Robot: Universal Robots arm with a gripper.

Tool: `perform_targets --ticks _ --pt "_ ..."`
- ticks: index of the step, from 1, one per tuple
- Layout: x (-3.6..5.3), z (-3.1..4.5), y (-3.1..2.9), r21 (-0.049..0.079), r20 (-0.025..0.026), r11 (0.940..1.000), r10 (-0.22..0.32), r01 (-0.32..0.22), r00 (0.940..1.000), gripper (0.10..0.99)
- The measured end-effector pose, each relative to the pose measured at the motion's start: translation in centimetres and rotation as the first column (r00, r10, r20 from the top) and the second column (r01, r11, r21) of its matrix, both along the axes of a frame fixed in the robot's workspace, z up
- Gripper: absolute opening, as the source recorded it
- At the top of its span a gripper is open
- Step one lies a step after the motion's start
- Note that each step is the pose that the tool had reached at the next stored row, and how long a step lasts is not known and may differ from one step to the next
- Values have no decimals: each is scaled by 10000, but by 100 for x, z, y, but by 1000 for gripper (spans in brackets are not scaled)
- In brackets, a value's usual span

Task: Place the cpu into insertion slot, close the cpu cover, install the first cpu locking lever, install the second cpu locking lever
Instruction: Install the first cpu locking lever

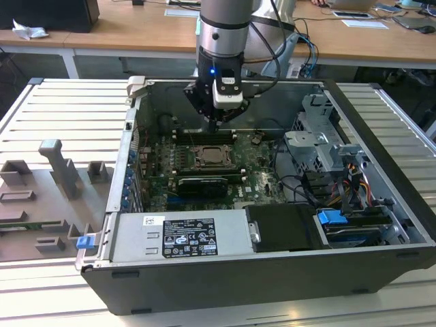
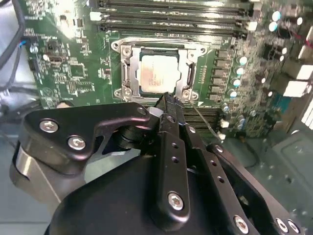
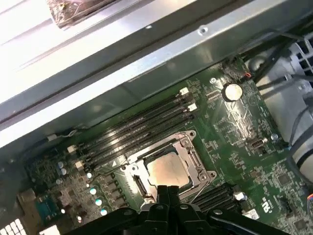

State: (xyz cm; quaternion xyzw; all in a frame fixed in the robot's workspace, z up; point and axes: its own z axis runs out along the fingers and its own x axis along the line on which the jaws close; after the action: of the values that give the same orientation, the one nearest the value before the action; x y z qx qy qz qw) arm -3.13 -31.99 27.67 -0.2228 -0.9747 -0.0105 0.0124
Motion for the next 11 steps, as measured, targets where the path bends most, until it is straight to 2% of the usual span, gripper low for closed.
perform_targets --ticks 2,3,5,10,11 --pt "0 -2 0 0 14 9994 357 -357 9994 106" --pt "0 -3 0 -2 38 9977 678 -678 9977 106" --pt "-1 -6 0 -8 103 9908 1356 -1356 9907 106" --pt "0 -9 0 -35 268 9756 2194 -2194 9753 106" --pt "1 -9 0 -40 288 9700 2432 -2432 9696 106"
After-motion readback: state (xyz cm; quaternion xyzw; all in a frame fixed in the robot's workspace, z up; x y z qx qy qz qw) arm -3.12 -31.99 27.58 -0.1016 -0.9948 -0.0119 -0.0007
